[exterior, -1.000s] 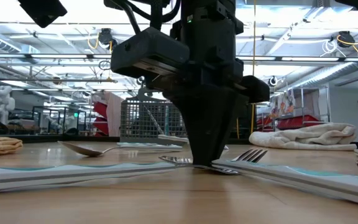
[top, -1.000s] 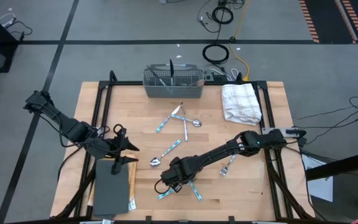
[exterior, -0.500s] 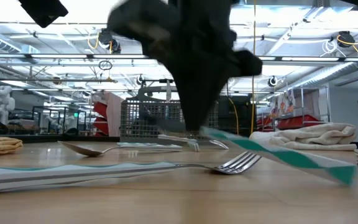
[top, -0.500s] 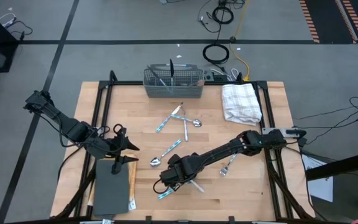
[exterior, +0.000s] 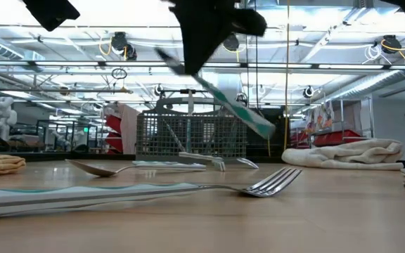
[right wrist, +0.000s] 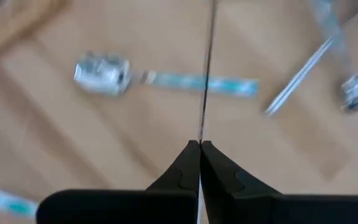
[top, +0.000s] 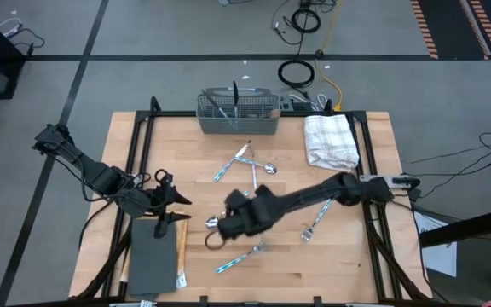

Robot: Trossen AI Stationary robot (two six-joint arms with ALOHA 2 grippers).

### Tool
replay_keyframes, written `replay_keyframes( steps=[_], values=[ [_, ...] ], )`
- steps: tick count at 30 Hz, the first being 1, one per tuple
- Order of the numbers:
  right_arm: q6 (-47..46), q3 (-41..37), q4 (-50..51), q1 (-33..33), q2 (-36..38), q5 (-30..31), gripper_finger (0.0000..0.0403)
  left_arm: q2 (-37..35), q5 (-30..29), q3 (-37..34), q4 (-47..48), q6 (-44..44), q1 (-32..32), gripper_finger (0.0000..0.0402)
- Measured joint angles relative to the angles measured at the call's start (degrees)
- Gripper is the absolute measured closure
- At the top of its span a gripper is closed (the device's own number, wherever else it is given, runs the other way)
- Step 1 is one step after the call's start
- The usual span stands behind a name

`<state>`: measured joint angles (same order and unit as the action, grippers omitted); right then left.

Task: Sort silverware
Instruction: Put the blue table knife into the gray silverware rack

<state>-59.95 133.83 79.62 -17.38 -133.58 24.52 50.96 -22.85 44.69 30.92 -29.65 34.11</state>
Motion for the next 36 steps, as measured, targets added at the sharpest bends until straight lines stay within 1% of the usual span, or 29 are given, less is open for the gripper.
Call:
replay_keyframes(
  steps=[4,8,11,15,16,20,24,30,31,33,36],
  values=[
    [4.77,-0.01,-0.71,3.67,4.19,7.88,0.0402,0.02,-0.39,0.00,0.01,0.00,0.02,0.0189],
    [13.14,-0.01,-5.32,8.35,8.47,12.91,0.0403,0.02,-1.82,0.00,-0.09,-0.01,0.02,0.0189],
    [22.36,0.01,-12.39,12.62,11.16,14.65,0.0403,0.02,-3.71,0.00,-0.07,0.02,0.02,0.0189],
    [35.74,0.01,-24.18,18.57,12.37,14.31,0.0403,0.02,-8.57,0.00,-0.05,0.01,-0.02,0.0189],
    [38.83,0.01,-27.29,20.01,12.37,13.73,0.0403,0.02,-9.89,0.00,-0.10,-0.02,-0.02,0.0189],
    [48.95,0.01,-39.70,25.64,12.04,8.19,0.0403,0.02,-14.43,0.00,-0.52,-0.02,-0.03,0.0189],
    [55.10,0.04,-47.99,30.76,10.96,3.59,0.0403,0.00,-19.28,0.00,-0.46,-0.02,-0.03,0.0189],
    [56.56,-1.19,-52.25,37.48,9.54,-4.68,0.0403,-0.01,-27.68,0.00,-0.09,0.00,-0.02,0.0189],
    [56.94,-1.53,-54.18,38.21,8.85,-5.86,0.0403,-0.04,-28.64,0.01,-0.07,0.00,-0.08,0.0189],
    [57.18,-2.04,-55.48,39.41,7.62,-7.99,0.0403,-0.09,-29.91,0.03,0.16,0.01,-0.59,0.0189],
    [56.98,-2.35,-56.53,40.62,5.38,-9.46,0.0403,-0.20,-30.07,0.04,0.39,0.02,-2.06,0.0189]
  ],
)
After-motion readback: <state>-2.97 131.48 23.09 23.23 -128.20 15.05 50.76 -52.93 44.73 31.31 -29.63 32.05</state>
